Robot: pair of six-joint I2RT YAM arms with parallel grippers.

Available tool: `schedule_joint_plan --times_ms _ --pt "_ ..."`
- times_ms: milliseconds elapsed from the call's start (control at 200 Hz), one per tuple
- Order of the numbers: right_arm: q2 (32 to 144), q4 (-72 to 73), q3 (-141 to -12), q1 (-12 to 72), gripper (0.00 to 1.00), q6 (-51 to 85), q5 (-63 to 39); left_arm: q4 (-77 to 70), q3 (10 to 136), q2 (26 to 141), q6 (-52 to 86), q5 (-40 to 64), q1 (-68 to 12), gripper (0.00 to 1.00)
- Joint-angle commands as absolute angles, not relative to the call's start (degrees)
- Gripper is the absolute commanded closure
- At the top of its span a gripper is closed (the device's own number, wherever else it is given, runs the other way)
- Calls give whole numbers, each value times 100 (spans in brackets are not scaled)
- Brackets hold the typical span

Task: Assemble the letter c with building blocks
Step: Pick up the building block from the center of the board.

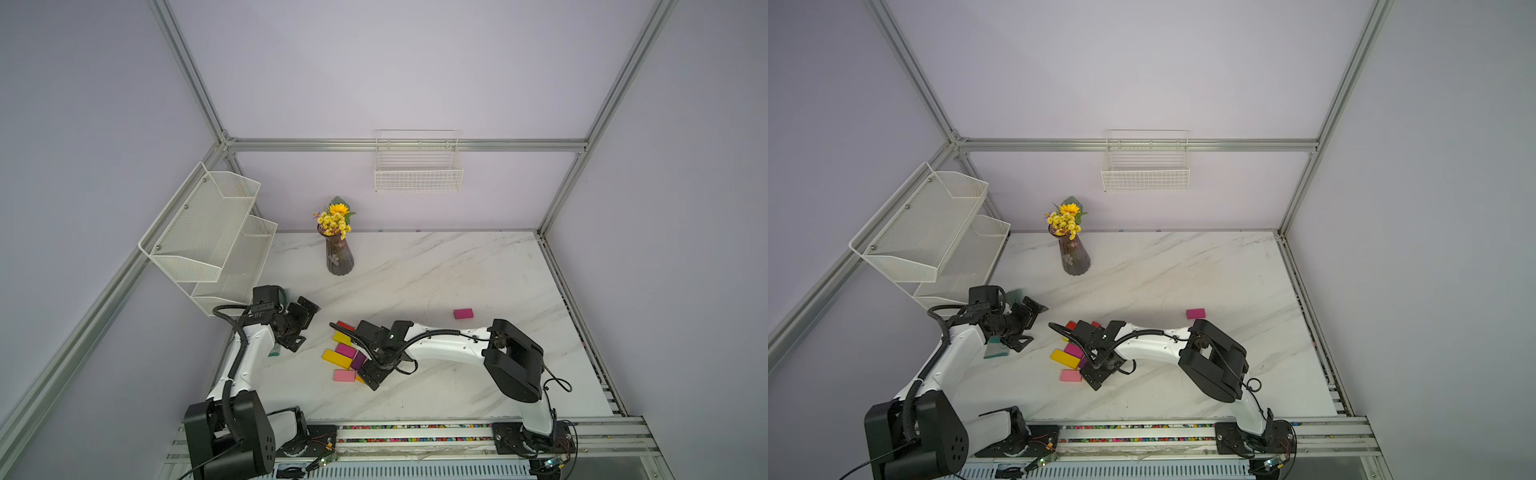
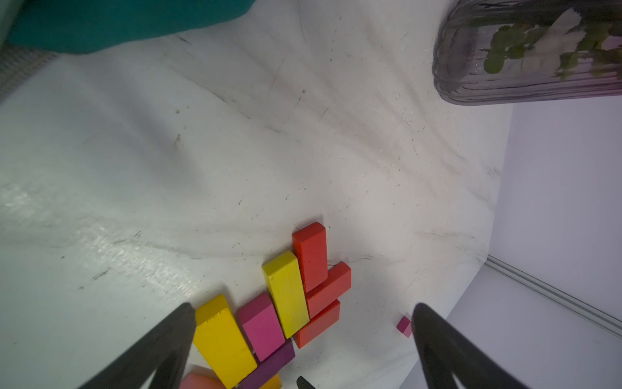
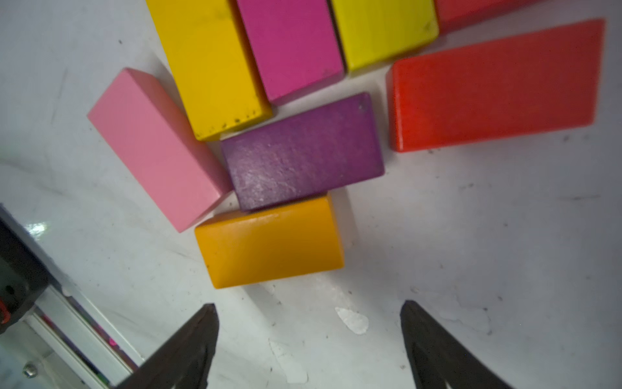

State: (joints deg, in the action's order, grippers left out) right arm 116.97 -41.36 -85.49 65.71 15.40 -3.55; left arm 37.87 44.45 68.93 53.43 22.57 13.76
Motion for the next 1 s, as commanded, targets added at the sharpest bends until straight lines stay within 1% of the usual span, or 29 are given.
schedule_joint_plan --times_ms 0,350,485,745,910,1000 --pt "11883 -4020 -8795 6642 13 1429 -256 3842 4454 6765 5327 2483 1464 0" --pt "12375 -4145 -9295 6680 14 1327 -212 3865 4351 6662 5256 2574 1668 0" --pt "12389 -4181 -9281 6706 18 1276 -194 3858 4346 6654 5256 2610 1678 0" --pt "12296 -4302 -9197 6840 20 1126 50 3861 4350 6653 5221 2654 1692 0" --pt "12335 -4346 -9244 6893 24 1101 122 3831 4330 6662 5221 2681 1696 0" --pt "12375 -4375 -9291 6913 30 1101 127 3812 4324 6671 5221 2706 1697 0"
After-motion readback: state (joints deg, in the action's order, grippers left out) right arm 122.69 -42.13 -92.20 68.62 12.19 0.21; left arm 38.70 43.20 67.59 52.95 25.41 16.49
